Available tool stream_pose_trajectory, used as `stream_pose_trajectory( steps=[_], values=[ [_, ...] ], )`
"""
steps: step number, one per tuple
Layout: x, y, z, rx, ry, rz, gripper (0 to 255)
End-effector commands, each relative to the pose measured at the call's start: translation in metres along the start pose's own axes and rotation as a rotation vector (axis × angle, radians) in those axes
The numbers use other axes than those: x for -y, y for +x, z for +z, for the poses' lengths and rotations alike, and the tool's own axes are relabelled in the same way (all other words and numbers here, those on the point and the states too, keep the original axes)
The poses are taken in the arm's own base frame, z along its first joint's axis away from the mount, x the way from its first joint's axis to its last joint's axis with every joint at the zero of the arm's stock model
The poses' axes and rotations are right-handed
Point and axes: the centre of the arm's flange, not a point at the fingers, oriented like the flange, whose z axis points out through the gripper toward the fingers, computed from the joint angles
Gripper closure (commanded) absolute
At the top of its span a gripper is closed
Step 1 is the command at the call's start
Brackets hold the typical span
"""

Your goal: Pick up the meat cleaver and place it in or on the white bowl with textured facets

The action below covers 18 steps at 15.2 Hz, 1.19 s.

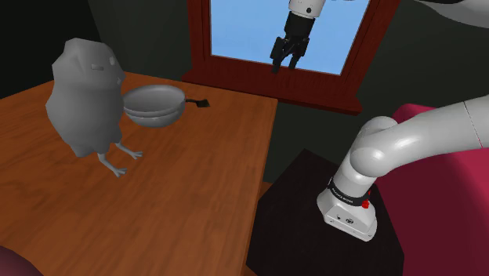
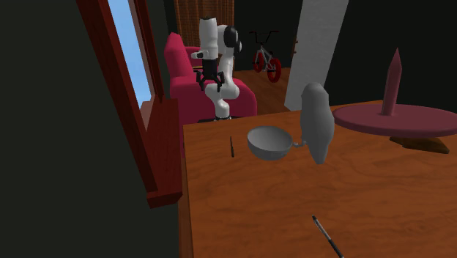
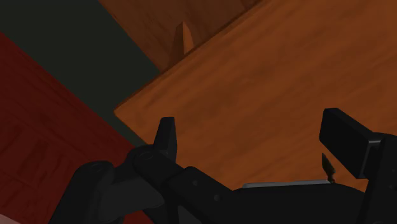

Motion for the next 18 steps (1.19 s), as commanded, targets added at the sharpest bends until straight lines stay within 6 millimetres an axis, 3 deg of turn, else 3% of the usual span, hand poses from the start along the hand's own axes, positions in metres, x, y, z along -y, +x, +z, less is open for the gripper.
stream_pose_trajectory(
  steps=[1, 18],
  values=[
    [0.0, 0.0, 0.0, 0.0, 0.0, 0.0, 0],
    [0.109, 0.171, 0.104, 0.062, 0.063, -0.228, 0]
  ],
)
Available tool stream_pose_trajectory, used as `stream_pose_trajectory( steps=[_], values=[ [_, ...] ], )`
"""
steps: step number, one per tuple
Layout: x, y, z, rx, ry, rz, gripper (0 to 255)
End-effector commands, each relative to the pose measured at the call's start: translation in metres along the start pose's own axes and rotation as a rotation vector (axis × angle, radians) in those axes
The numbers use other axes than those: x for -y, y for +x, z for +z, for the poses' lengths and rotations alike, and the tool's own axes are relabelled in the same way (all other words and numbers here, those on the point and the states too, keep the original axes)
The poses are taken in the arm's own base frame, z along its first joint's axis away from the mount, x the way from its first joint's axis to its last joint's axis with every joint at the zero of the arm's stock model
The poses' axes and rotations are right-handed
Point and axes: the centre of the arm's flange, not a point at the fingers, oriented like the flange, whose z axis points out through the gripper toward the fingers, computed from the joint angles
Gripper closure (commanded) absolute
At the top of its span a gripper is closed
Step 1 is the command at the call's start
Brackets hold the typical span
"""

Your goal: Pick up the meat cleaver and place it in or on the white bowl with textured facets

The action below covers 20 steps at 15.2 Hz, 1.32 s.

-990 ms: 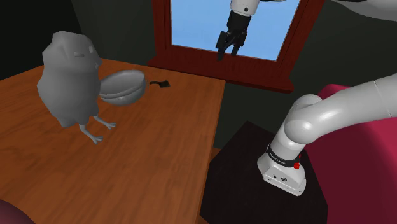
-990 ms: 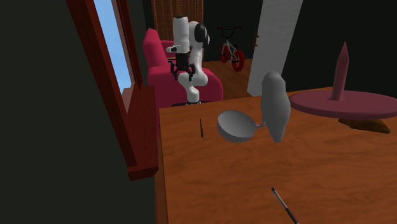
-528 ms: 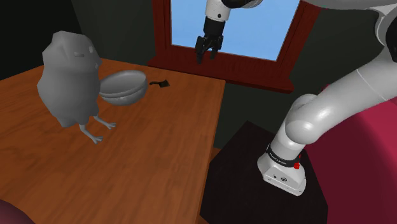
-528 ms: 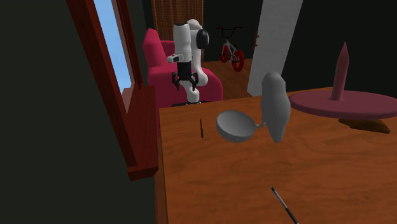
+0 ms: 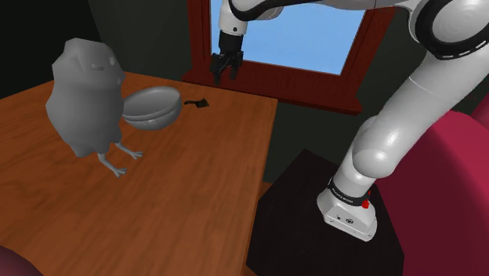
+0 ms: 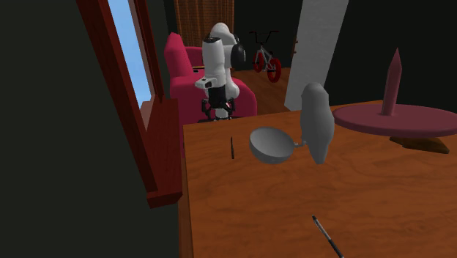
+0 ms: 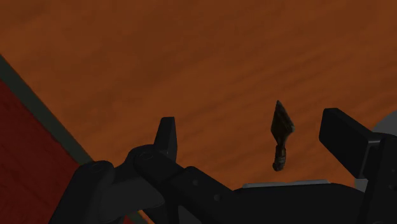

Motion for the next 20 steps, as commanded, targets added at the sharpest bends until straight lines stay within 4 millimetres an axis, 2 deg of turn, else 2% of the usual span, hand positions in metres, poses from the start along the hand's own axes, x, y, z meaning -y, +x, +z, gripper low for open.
stream_pose_trajectory(
  steps=[1, 8, 9, 16, 20],
  values=[
    [0.011, 0.02, 0.013, 0.008, 0.008, -0.027, 0],
    [0.053, 0.093, 0.056, 0.033, 0.034, -0.121, 0],
    [0.056, 0.098, 0.059, 0.035, 0.036, -0.129, 0],
    [0.058, 0.097, 0.096, 0.035, 0.036, -0.129, 0],
    [0.058, 0.097, 0.099, 0.035, 0.036, -0.129, 0]
  ],
)
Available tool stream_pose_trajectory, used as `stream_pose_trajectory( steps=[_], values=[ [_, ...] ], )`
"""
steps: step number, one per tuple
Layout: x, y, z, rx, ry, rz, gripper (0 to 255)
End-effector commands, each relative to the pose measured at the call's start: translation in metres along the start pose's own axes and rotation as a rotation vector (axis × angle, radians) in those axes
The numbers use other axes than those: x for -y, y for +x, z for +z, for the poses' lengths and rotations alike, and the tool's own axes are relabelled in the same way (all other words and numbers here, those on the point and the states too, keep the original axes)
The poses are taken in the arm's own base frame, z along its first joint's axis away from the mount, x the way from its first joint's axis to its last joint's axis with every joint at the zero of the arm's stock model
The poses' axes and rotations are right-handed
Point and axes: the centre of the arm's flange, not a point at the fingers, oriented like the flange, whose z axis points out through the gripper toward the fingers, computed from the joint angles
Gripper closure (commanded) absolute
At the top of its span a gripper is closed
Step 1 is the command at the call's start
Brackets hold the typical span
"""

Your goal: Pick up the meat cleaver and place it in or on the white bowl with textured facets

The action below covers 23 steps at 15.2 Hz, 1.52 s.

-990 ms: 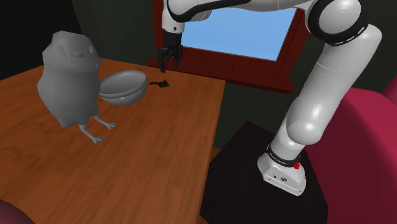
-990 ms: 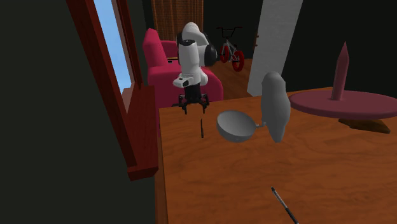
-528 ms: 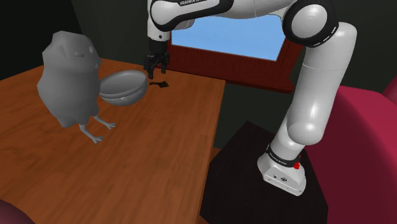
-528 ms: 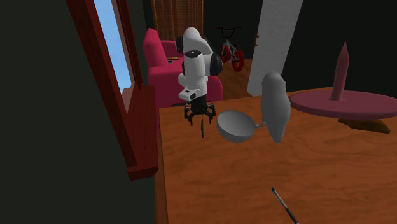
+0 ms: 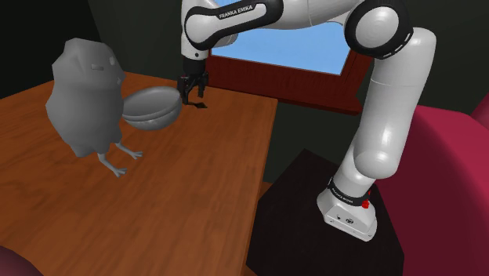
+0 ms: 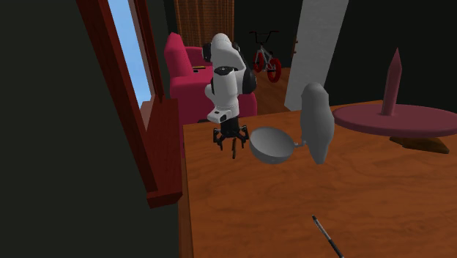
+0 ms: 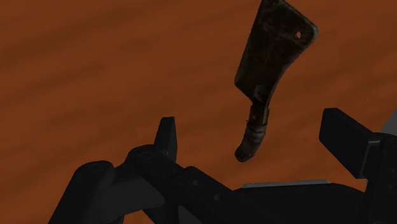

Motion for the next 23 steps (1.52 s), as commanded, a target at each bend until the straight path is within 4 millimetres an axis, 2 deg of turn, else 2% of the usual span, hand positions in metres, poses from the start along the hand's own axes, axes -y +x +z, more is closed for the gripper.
stream_pose_trajectory(
  steps=[1, 4, 5, 14, 15, 20, 21, 23],
  values=[
    [0.0, 0.0, 0.001, 0.0, 0.0, 0.0, 0],
    [0.0, 0.0, 0.0, 0.0, 0.0, 0.0, 0],
    [0.0, 0.0, 0.0, 0.0, 0.0, 0.0, 255],
    [0.0, 0.0, 0.0, 0.0, 0.0, 0.0, 255],
    [0.0, 0.0, 0.0, 0.0, 0.0, 0.0, 0],
    [-0.012, -0.06, -0.028, -0.002, 0.073, 0.086, 0],
    [-0.013, -0.063, -0.03, -0.002, 0.076, 0.09, 0],
    [-0.012, -0.063, -0.019, -0.002, 0.076, 0.09, 0]
  ],
)
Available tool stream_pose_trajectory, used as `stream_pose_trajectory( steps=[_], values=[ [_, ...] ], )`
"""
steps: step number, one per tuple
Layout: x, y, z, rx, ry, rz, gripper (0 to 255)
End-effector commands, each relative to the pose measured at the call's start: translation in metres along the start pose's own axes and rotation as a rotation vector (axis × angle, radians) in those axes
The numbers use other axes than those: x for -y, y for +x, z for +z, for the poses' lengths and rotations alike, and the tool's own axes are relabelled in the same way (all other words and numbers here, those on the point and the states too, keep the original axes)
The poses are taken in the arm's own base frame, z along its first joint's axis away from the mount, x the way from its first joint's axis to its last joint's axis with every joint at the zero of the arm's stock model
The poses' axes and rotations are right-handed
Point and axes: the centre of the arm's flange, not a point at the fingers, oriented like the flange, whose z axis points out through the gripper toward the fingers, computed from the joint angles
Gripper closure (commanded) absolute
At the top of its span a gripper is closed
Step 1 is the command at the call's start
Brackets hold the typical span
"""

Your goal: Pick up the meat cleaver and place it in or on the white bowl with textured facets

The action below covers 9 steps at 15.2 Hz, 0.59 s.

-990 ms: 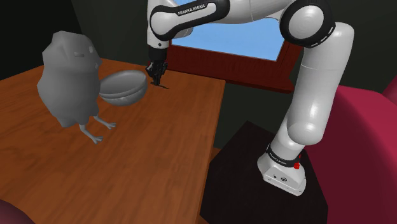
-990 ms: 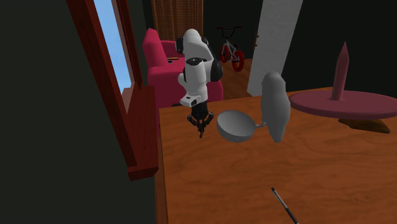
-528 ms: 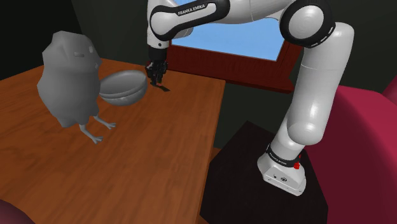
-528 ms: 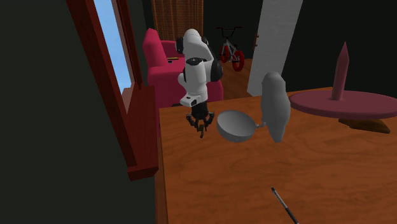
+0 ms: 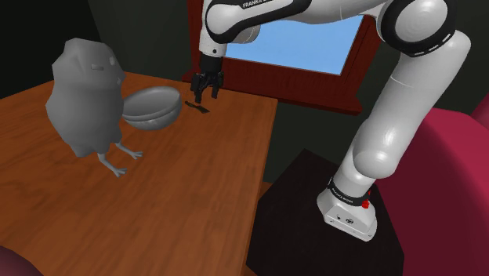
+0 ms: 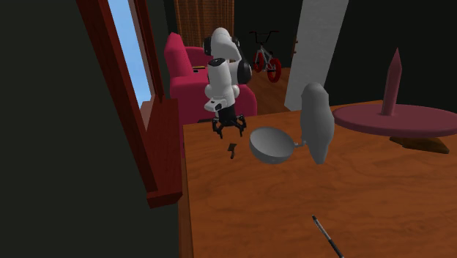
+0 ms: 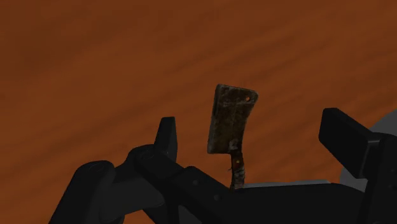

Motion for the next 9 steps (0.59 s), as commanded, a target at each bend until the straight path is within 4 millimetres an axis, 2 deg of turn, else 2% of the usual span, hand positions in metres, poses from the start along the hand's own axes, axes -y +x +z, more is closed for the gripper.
stream_pose_trajectory(
  steps=[1, 5, 9],
  values=[
    [-0.002, -0.002, 0.009, 0.0, 0.003, 0.003, 0],
    [-0.001, -0.002, 0.033, 0.0, 0.003, 0.003, 0],
    [-0.001, -0.002, 0.033, 0.0, 0.003, 0.003, 0]
  ],
)
